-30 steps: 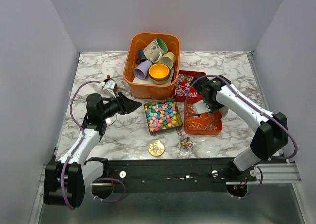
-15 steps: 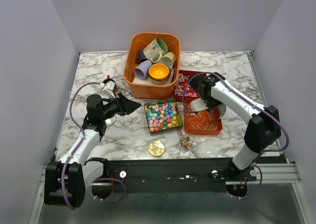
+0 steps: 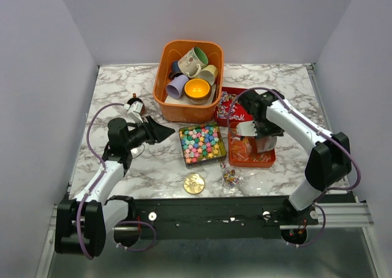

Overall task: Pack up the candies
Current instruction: Scoop the fake candies from the storage box.

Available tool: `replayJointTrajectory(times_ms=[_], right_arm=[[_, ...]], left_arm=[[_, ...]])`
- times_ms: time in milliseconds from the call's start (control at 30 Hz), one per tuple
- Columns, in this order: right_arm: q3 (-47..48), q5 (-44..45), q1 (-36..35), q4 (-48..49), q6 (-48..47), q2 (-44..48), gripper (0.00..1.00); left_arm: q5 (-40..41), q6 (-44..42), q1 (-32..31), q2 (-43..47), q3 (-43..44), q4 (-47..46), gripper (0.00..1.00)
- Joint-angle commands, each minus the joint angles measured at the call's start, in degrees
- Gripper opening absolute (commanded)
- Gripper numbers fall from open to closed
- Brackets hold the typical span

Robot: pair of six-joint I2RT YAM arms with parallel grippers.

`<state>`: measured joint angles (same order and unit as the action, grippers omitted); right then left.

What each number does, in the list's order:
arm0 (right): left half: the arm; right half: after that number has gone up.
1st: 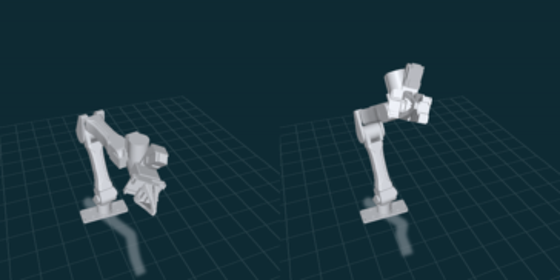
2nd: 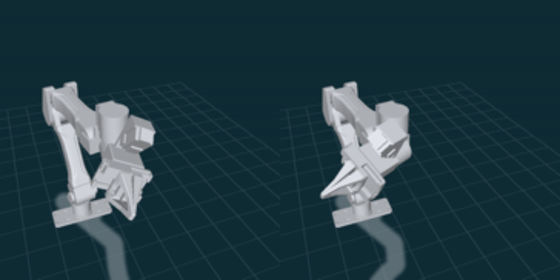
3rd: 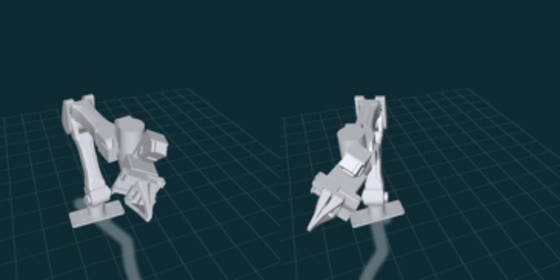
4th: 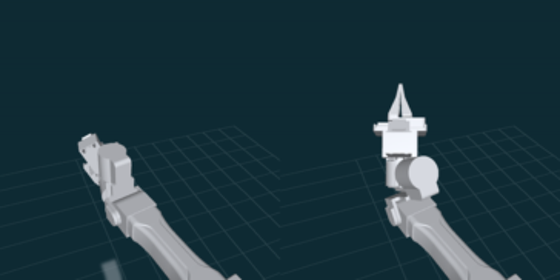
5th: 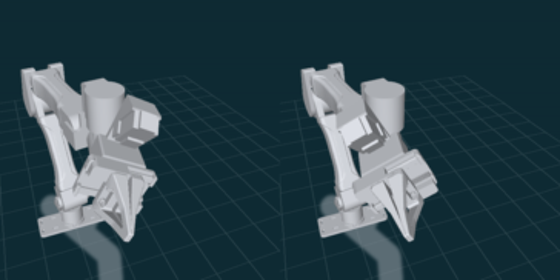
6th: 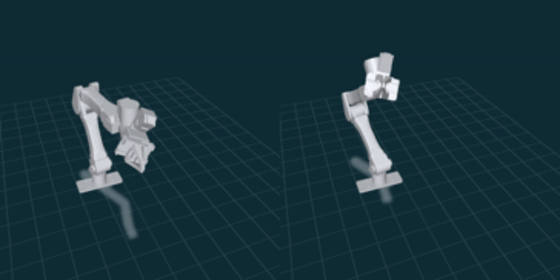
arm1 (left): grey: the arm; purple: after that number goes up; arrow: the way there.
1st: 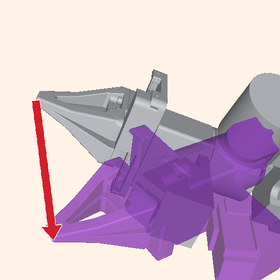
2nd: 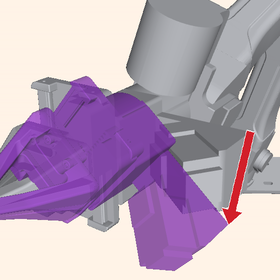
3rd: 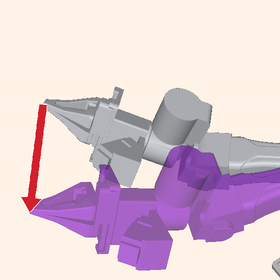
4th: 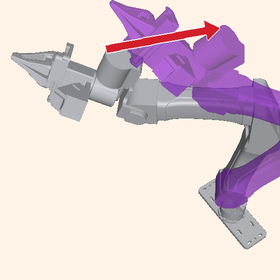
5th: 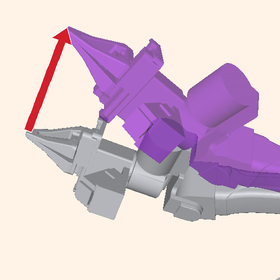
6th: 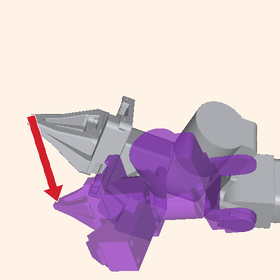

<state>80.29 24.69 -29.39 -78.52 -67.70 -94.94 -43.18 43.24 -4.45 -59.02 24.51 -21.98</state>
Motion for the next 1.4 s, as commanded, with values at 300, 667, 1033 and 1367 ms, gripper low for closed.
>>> replayJointTrajectory(times_ms=[300, 667, 1033, 1367], right_arm=[[-2.3, -12.4, 1.7, -9.0, 5.2, -2.7, 0.01], [0.9, -24.4, 2.1, -7.9, 10.5, -9.9, 0.01], [-5.6, -32.3, 4.2, 13.9, 7.0, -8.4, 0.01], [-10.5, -41.6, 9.4, 29.6, 4.6, -2.3, 0.01]], left_arm=[[15.6, -4.7, 0.4, -0.4, -3.7, 18.8, 0.41], [14.4, -5.5, -4.5, -20.3, 1.0, 16.4, 0.04], [10.1, -6.2, -9.2, -31.3, 7.6, 13.7, 0.01], [10.5, -8.0, -9.3, -34.1, 11.6, 17.2, 0.03]])
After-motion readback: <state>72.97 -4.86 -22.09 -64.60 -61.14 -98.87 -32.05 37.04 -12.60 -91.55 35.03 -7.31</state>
